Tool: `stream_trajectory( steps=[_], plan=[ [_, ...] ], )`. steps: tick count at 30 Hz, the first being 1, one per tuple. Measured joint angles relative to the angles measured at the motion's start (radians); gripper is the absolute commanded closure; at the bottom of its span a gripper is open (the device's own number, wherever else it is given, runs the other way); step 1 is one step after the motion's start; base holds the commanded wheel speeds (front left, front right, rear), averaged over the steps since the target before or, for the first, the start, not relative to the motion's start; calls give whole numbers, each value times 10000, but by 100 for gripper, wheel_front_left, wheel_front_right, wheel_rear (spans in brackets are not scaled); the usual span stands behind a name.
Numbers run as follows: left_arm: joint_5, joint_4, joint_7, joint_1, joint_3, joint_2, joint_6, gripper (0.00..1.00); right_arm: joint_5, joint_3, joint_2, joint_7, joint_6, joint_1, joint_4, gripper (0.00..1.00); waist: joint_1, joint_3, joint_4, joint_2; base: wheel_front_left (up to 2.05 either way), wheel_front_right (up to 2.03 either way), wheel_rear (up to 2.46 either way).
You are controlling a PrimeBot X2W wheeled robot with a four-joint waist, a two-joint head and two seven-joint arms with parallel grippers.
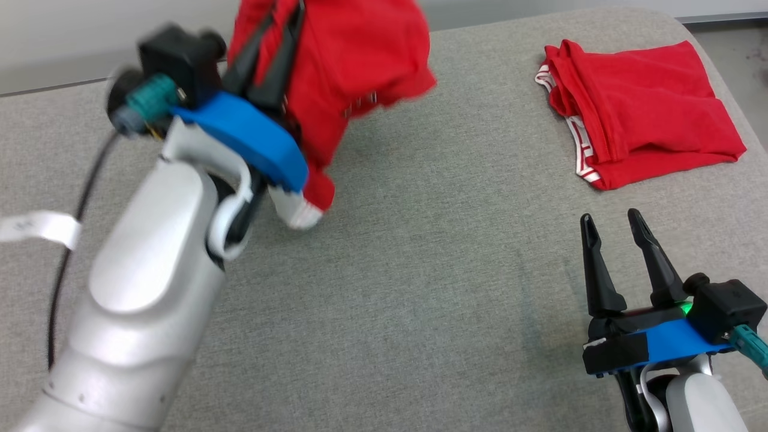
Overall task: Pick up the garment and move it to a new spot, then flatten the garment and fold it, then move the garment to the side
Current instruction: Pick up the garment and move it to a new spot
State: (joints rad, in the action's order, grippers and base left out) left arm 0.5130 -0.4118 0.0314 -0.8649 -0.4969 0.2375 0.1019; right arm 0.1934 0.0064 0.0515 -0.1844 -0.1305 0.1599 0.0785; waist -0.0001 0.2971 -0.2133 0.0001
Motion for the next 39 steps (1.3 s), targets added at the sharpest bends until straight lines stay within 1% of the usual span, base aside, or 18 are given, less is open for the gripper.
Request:
stream_trajectory(
  steps=[4,9,10,11,12,15,18,24,29,33,39],
  plan=[
    [-25,-194,46,1145,-391,-79,-132,100,12,-17,-4,-21,0,0,71,0,0,26,108,0,0,0,0],
    [-29,-623,234,2402,-880,-276,-186,100,-10,-25,-6,-25,0,-1,105,0,0,-35,272,0,0,0,0],
    [-59,-708,251,2579,-1007,-311,-222,94,-38,-31,-8,-19,0,-7,113,0,0,-52,308,0,0,0,0],
    [-125,-773,316,2743,-1078,-360,-240,35,-67,-42,-8,-19,0,-14,119,0,0,-74,346,0,0,0,0],
    [-123,-826,378,2867,-1110,-431,-309,0,-73,-50,-8,-15,0,-23,123,0,0,-104,385,0,0,0,0],
    [-127,-895,742,3025,-1177,-556,-355,0,-96,-69,-6,8,0,-116,142,0,0,-263,532,0,0,0,0],
    [-113,-802,1302,3105,-1012,-589,-470,0,-163,-132,-10,44,0,-277,171,0,0,-491,721,0,0,0,0],
    [-115,-324,2061,3500,-474,-357,-934,0,-238,-368,-12,130,0,-609,132,0,0,-932,1183,0,0,0,0],
    [-138,282,2263,4137,167,42,-1369,0,-238,-591,-13,219,0,-795,31,0,0,-1229,1593,0,0,0,0],
    [-295,851,2303,4738,759,307,-1638,0,-238,-748,-13,274,0,-982,-36,0,0,-1452,1908,0,0,0,0],
    [-573,1810,2303,6082,1724,564,-1896,0,-234,-780,-15,420,0,-1247,-165,0,0,-1725,2170,0,0,0,0]
  ],
)
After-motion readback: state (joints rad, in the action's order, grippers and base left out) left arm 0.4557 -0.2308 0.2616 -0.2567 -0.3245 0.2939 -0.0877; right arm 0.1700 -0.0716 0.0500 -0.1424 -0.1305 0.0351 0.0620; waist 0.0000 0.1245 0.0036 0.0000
